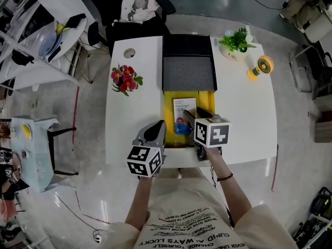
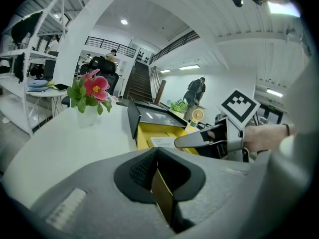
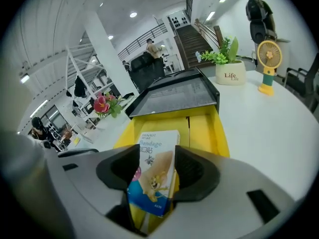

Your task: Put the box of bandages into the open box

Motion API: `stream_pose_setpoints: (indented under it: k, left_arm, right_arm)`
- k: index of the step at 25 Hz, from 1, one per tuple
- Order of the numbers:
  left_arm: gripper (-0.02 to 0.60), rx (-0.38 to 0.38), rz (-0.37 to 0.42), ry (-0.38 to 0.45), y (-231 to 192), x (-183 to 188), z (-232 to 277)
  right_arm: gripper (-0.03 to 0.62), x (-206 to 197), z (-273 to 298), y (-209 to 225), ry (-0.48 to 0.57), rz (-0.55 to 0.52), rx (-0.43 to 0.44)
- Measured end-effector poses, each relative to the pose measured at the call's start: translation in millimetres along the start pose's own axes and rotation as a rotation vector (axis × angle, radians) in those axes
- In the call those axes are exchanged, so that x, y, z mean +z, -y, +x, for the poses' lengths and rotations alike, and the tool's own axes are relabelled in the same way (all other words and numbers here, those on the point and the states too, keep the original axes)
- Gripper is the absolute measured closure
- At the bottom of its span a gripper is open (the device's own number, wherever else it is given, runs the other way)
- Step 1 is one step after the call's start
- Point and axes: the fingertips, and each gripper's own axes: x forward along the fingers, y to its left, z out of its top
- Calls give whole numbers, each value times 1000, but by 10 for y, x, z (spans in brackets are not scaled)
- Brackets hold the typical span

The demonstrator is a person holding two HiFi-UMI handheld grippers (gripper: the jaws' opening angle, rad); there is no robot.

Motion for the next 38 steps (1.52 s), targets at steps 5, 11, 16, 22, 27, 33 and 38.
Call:
stream_pose_setpoints:
  k: [5,11,16,22,27,33,38]
  left_arm:
    - [560,-12,37,25,43,78,-53]
    - [560,-23,93,69,110,239,-129]
    - [560,-19,140,119,155,406,-193]
    - [560,-31,192,177,250,626,-286]
    - [560,-28,218,221,267,807,-402]
    - [560,8,248,260,245,991,-559]
    - [560,22,271,309,245,1174,-649]
  right_arm:
    - [469,70,-116,-39,54,-65,-8]
    - [573,225,-314,-137,154,-123,44]
    - [588,374,-463,-212,225,-177,102]
    - [589,532,-726,-215,337,-222,139]
    - [589,677,-972,-286,423,-259,167]
    - [589,843,-1269,-340,524,-248,194]
    - [589,942,-1438,-341,582,-256,200]
